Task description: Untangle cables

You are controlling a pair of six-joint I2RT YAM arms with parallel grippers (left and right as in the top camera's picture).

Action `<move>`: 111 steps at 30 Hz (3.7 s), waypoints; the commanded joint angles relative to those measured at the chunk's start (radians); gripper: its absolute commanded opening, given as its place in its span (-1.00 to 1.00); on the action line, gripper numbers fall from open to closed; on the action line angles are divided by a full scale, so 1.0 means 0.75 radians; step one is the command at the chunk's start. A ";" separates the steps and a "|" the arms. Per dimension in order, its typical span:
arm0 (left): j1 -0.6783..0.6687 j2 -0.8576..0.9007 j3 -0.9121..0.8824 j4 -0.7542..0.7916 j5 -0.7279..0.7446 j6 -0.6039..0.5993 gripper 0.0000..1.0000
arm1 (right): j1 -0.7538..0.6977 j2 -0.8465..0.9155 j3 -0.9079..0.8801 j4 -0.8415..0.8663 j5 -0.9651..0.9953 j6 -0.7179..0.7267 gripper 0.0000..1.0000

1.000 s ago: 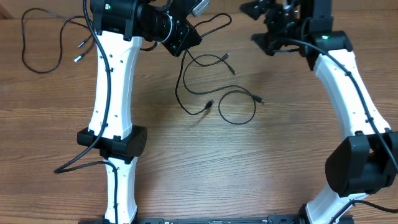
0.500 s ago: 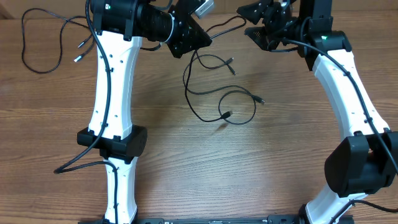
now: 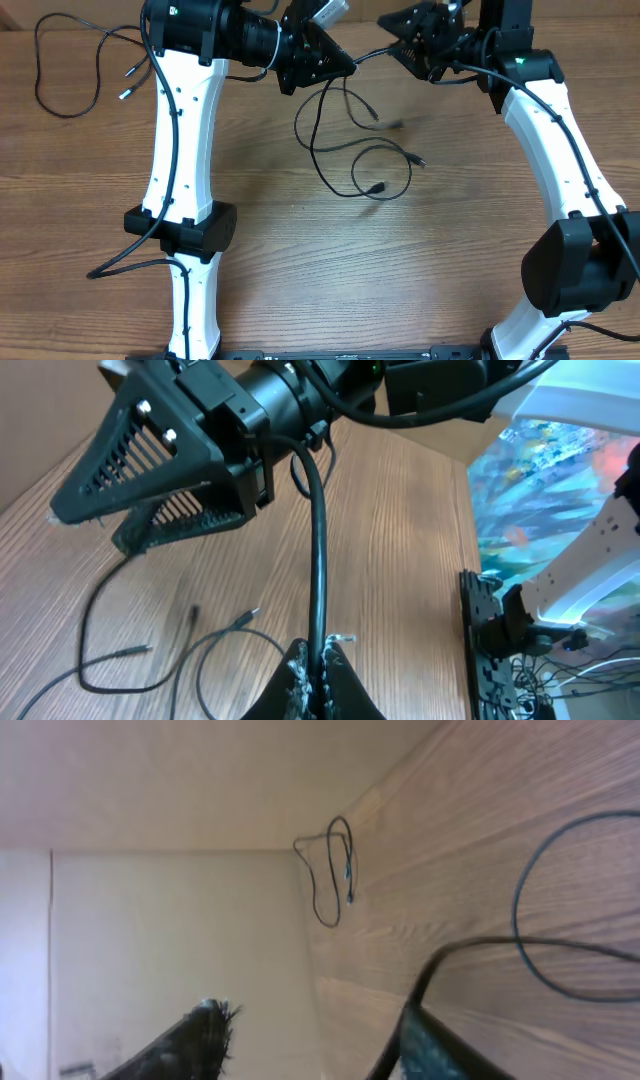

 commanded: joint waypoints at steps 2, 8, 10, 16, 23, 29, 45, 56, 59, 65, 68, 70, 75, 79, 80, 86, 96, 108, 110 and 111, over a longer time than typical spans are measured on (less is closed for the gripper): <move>-0.006 0.012 0.005 0.003 0.096 0.054 -0.92 | 0.006 -0.009 0.003 -0.014 -0.037 -0.004 -0.19; -0.001 0.012 0.005 0.003 0.077 0.061 -0.92 | 0.006 -0.009 0.003 -0.052 -0.040 -0.004 -0.46; 0.001 0.012 0.005 0.004 0.052 0.060 -0.91 | 0.006 -0.009 0.003 -0.067 -0.052 -0.007 -0.40; 0.022 0.012 0.006 0.038 0.059 0.003 -0.92 | 0.004 -0.009 0.003 -0.102 -0.032 -0.316 -0.03; 0.087 0.012 0.006 0.195 0.139 -0.379 -0.92 | -0.056 -0.009 0.003 -0.243 0.275 -0.508 1.00; 0.137 0.012 0.006 0.263 0.412 -0.446 -0.91 | -0.139 -0.009 0.003 -0.326 0.269 -0.644 1.00; 0.109 0.012 0.006 0.667 0.396 -1.182 -0.91 | -0.150 -0.009 0.003 -0.551 0.121 -1.170 0.93; 0.075 0.012 0.006 0.771 0.394 -1.489 -0.91 | -0.073 -0.009 0.003 -0.285 -0.081 -1.122 0.68; 0.058 0.012 0.006 0.781 0.394 -1.533 -0.91 | -0.040 -0.009 0.003 -0.174 -0.080 -1.063 0.64; 0.056 0.012 0.006 0.794 0.407 -1.669 -0.91 | -0.004 -0.009 0.003 -0.008 0.048 -0.882 0.61; 0.054 0.012 0.006 0.794 0.410 -1.712 -0.92 | 0.013 -0.009 0.003 0.040 0.051 -0.883 0.58; 0.054 0.012 0.006 0.794 0.417 -1.728 -0.92 | 0.017 -0.009 0.003 0.062 0.061 -0.883 0.45; 0.055 0.012 0.006 0.791 0.449 -1.753 -0.91 | 0.017 -0.009 0.003 0.084 0.061 -0.883 -0.22; 0.049 0.012 0.006 0.792 0.492 -1.803 -0.91 | 0.017 -0.009 0.003 0.130 0.060 -0.852 -0.21; 0.048 0.012 0.006 0.792 0.504 -1.807 -0.92 | 0.017 -0.009 0.003 0.144 0.059 -0.833 -0.18; 0.041 0.012 0.006 0.794 0.499 -1.814 -0.92 | 0.040 -0.009 0.003 0.182 0.020 -0.799 -0.11; 0.040 0.012 0.006 0.793 0.504 -1.841 -0.92 | 0.053 -0.009 0.003 0.211 0.045 -0.799 -0.73; 0.078 0.012 0.006 0.587 0.234 -1.395 -0.78 | 0.053 -0.009 0.003 0.080 0.044 -0.787 -0.93; 0.085 0.012 0.006 0.441 0.013 -1.332 -0.56 | 0.049 -0.009 0.003 0.050 0.027 -0.860 -0.92; 0.085 0.012 0.006 0.375 -0.113 -1.291 -0.42 | 0.048 -0.009 0.003 0.040 0.018 -0.889 -0.92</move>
